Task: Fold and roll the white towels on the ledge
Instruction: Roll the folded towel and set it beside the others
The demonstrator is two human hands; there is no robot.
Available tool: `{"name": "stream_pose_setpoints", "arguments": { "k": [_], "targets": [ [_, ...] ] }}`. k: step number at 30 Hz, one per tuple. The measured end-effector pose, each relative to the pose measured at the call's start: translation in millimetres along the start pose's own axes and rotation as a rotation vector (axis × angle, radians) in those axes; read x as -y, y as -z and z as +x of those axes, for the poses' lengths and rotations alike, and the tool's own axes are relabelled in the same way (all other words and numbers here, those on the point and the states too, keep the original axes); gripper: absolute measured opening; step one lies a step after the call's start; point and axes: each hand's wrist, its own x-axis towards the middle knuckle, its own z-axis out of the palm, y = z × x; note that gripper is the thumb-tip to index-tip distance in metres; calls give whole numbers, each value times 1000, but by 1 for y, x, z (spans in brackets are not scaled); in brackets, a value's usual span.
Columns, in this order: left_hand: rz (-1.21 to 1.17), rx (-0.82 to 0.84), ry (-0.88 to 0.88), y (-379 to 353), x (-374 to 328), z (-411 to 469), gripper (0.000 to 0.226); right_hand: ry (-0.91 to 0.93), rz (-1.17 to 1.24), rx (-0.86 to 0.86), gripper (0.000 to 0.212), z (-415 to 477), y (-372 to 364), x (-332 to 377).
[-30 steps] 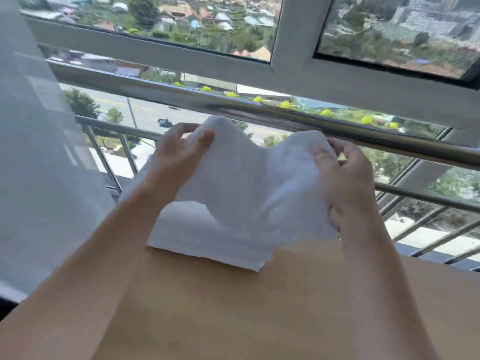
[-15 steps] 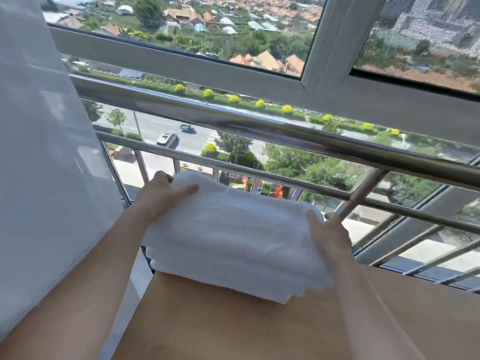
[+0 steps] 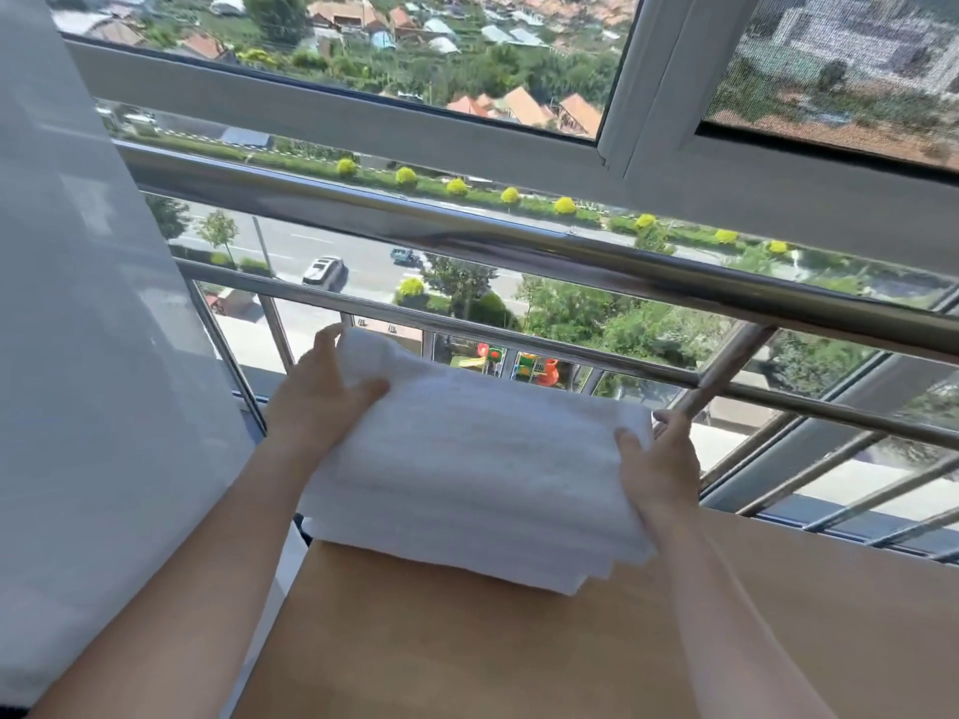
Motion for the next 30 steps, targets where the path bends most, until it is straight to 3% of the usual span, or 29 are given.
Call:
{"name": "stream_pose_setpoints", "arguments": {
  "k": [6, 8, 11, 14, 18, 25, 30],
  "targets": [
    [249, -163, -121, -2, -8, -10, 83, 310, -473, -170, 46, -22, -3, 22],
    [337, -173, -225, -14, -26, -24, 69, 472, -450, -51, 46, -37, -19, 38],
    [311, 65, -431, -45, -56, -49, 51, 589, -449, 216, 50, -53, -49, 57],
    [444, 232, -445, -56, -49, -56, 55, 526, -594, 370, 60, -51, -60, 45],
    [489, 221, -334, -36, -23, -36, 66, 354, -610, 345, 68, -27, -32, 12],
    [591, 190, -237, -34, -29, -40, 73, 128, -328, 382, 59, -12, 6, -34],
    [556, 235, -258, -56, -59, -69, 76, 103, -234, 365, 57, -27, 25, -51]
  ]
}}
